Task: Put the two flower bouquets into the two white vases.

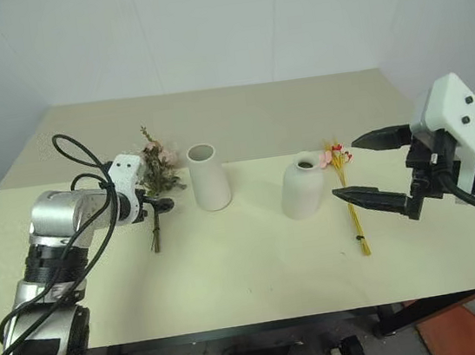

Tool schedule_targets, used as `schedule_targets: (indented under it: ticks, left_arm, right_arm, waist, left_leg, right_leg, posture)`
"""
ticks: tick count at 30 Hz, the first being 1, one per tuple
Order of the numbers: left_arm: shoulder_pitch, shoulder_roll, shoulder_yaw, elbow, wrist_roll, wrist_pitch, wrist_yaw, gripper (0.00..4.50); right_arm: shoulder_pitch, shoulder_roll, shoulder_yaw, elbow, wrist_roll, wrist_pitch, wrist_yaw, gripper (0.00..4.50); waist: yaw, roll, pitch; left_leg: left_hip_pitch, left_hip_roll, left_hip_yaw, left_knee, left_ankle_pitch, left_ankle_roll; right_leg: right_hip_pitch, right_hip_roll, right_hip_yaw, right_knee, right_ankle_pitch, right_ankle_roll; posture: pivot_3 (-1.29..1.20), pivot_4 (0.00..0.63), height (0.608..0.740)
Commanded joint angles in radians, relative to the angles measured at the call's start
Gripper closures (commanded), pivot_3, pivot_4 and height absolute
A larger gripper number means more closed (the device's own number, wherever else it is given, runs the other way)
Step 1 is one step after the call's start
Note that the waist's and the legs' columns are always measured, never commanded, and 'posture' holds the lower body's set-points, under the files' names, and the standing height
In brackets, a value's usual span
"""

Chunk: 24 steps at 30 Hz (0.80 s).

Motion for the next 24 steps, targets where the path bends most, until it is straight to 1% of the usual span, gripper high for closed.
schedule_targets:
  ticks: [1,3,5,9,10,12,15,17,18,21,22,23,24]
  left_arm:
    - [-0.062,-0.021,0.027,0.086,0.029,-0.058,0.018,0.03]
    - [-0.085,-0.03,0.003,0.17,0.055,-0.113,0.011,0.03]
    - [-0.117,-0.05,0.012,0.278,0.074,-0.175,0.024,0.03]
    - [-0.205,-0.095,0.097,0.492,0.071,-0.281,0.071,0.03]
    - [-0.227,-0.099,0.114,0.523,0.06,-0.284,0.059,0.44]
    - [-0.257,-0.105,0.129,0.57,0.06,-0.293,0.058,0.95]
    - [-0.279,-0.107,0.126,0.617,0.078,-0.307,0.052,1.95]
    - [-0.291,-0.103,0.125,0.626,0.079,-0.295,0.037,2.64]
    - [-0.294,-0.103,0.121,0.626,0.083,-0.293,0.037,2.91]
    - [-0.295,-0.1,0.133,0.622,0.084,-0.283,0.042,4.01]
    - [-0.295,-0.097,0.145,0.62,0.079,-0.282,0.046,4.31]
    - [-0.291,-0.094,0.148,0.614,0.082,-0.287,0.053,4.41]
    - [-0.284,-0.096,0.158,0.602,0.089,-0.31,0.084,4.41]
  right_arm:
    - [0.02,-0.002,-0.041,-0.018,-0.005,0.002,-0.009,0.0]
    - [0.032,-0.002,-0.049,-0.015,-0.008,-0.001,-0.011,0.0]
    - [0.041,-0.002,-0.055,-0.011,-0.013,-0.007,-0.01,0.0]
    - [0.055,-0.003,-0.06,-0.001,-0.029,-0.016,-0.009,0.0]
    - [0.061,-0.006,-0.063,-0.001,-0.036,-0.018,-0.007,0.0]
    - [0.067,-0.008,-0.068,0.0,-0.045,-0.018,-0.005,0.0]
    - [0.074,-0.003,-0.074,-0.002,-0.049,-0.017,-0.003,0.0]
    - [0.08,0.0,-0.077,-0.004,-0.053,-0.019,-0.003,0.0]
    - [0.083,0.001,-0.078,-0.004,-0.054,-0.02,-0.003,0.0]
    - [0.088,0.003,-0.079,-0.005,-0.056,-0.023,-0.004,0.0]
    - [0.088,0.004,-0.079,-0.004,-0.056,-0.025,-0.005,0.0]
    - [0.089,0.005,-0.079,-0.004,-0.058,-0.026,-0.005,0.0]
    - [0.089,0.007,-0.078,-0.003,-0.059,-0.028,-0.005,0.0]
  waist:
    - [0.001,0.0,0.0]
    - [0.002,0.0,0.0]
    - [0.002,0.0,0.0]
    - [0.005,0.0,0.0]
    - [0.005,0.0,0.0]
    - [0.003,0.0,0.0]
    - [0.002,0.0,0.0]
    - [0.002,0.0,0.0]
    - [0.003,0.0,0.0]
    - [0.003,0.0,0.0]
    - [0.003,0.0,0.0]
    - [0.003,0.0,0.0]
    - [0.002,0.0,0.0]
  left_leg:
    - [0.0,0.0,0.0,0.0,0.0,0.0]
    - [-0.002,0.0,-0.001,0.0,0.0,0.0]
    - [-0.002,0.0,-0.001,0.0,0.0,0.0]
    - [-0.003,-0.001,-0.002,0.0,0.0,0.0]
    - [-0.003,-0.001,-0.002,0.001,0.0,0.0]
    - [-0.003,-0.001,-0.003,0.001,0.0,0.0]
    - [-0.004,-0.001,-0.003,0.001,0.0,0.0]
    - [-0.004,-0.001,-0.003,0.001,0.0,0.0]
    - [-0.004,-0.001,-0.003,0.001,0.0,0.0]
    - [-0.004,-0.001,-0.004,0.001,0.0,0.0]
    - [-0.004,-0.002,-0.004,0.001,0.0,0.0]
    - [-0.004,-0.002,-0.004,0.001,0.0,0.0]
    - [-0.004,-0.001,-0.004,0.001,0.0,0.0]
  right_leg:
    - [0.0,0.0,0.0,0.0,0.0,0.0]
    - [-0.001,0.0,0.0,0.0,0.0,0.0]
    - [-0.001,0.0,0.0,0.0,0.0,0.0]
    - [-0.001,0.0,-0.001,0.0,0.0,0.0]
    - [-0.001,0.0,-0.001,0.0,0.0,0.0]
    - [-0.001,0.0,-0.001,-0.001,0.0,0.0]
    - [-0.001,0.0,-0.001,-0.001,0.0,0.001]
    - [-0.002,0.0,-0.002,0.0,0.001,0.001]
    - [-0.001,0.0,-0.002,0.0,0.001,0.001]
    - [-0.001,0.0,-0.002,0.0,0.001,0.001]
    - [-0.001,0.0,-0.002,0.0,0.001,0.001]
    - [-0.001,0.0,-0.002,0.0,0.001,0.001]
    - [-0.002,0.0,-0.002,-0.001,0.001,0.001]
  posture:
    - [0.0,0.15,0.74]
    - [0.0,0.15,0.74]
    - [0.0,0.15,0.74]
    - [0.0,0.15,0.74]
    - [0.0,0.15,0.74]
    - [0.0,0.15,0.74]
    - [0.0,0.15,0.74]
    - [0.0,0.15,0.74]
    - [0.0,0.15,0.74]
    - [0.0,0.15,0.74]
    - [0.0,0.15,0.74]
    - [0.0,0.15,0.74]
    - [0.0,0.15,0.74]
